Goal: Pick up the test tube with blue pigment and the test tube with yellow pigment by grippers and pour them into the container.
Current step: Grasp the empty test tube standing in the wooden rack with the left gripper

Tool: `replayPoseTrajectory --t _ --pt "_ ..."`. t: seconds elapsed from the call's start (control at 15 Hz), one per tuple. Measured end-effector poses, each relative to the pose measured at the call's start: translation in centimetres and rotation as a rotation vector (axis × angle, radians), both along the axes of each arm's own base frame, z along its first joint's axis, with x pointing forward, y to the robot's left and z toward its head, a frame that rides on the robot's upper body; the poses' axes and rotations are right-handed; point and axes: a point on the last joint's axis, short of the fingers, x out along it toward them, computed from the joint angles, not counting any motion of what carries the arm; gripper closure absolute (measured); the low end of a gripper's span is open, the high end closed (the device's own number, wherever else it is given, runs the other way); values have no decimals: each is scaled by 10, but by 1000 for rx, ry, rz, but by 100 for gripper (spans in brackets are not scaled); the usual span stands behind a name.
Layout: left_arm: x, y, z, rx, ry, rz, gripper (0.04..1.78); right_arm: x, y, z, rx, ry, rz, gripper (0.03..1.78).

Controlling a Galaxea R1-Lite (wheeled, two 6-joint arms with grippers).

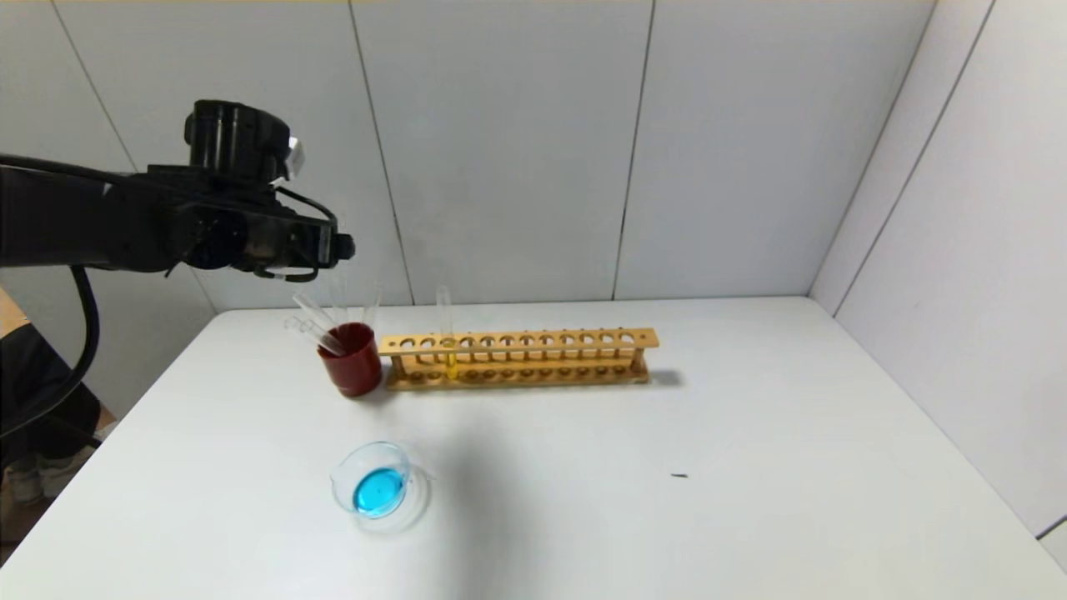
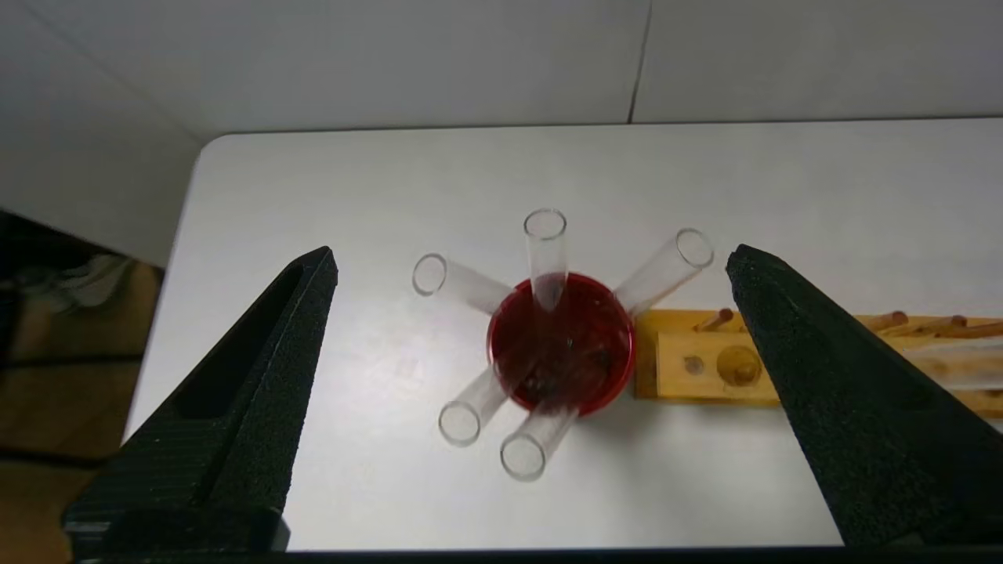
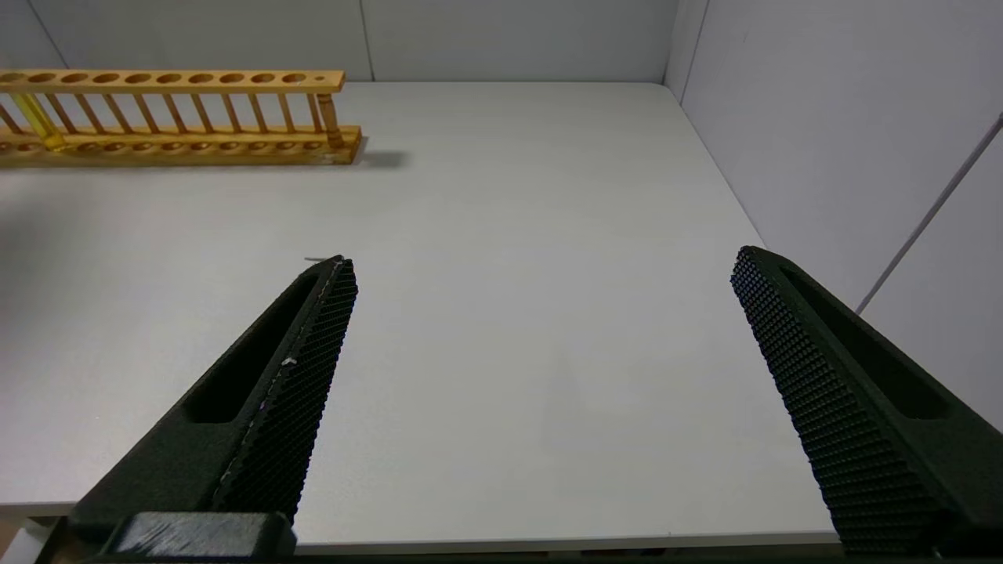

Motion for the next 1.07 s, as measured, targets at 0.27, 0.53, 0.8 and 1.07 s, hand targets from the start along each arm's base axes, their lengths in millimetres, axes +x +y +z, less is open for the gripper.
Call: replayPoseTrajectory --t 0.27,0.53,0.8,1.07 --pt "-37 -42 23 48 6 68 7 0 0 0 1 0 0 6" --pt "-68 -56 29 -34 4 -13 7 0 0 0 0 0 0 6" --pt "-81 -69 20 -137 32 -99 7 0 0 0 0 0 0 6" --pt "-68 -84 2 -167 50 -123 7 0 0 0 0 0 0 6"
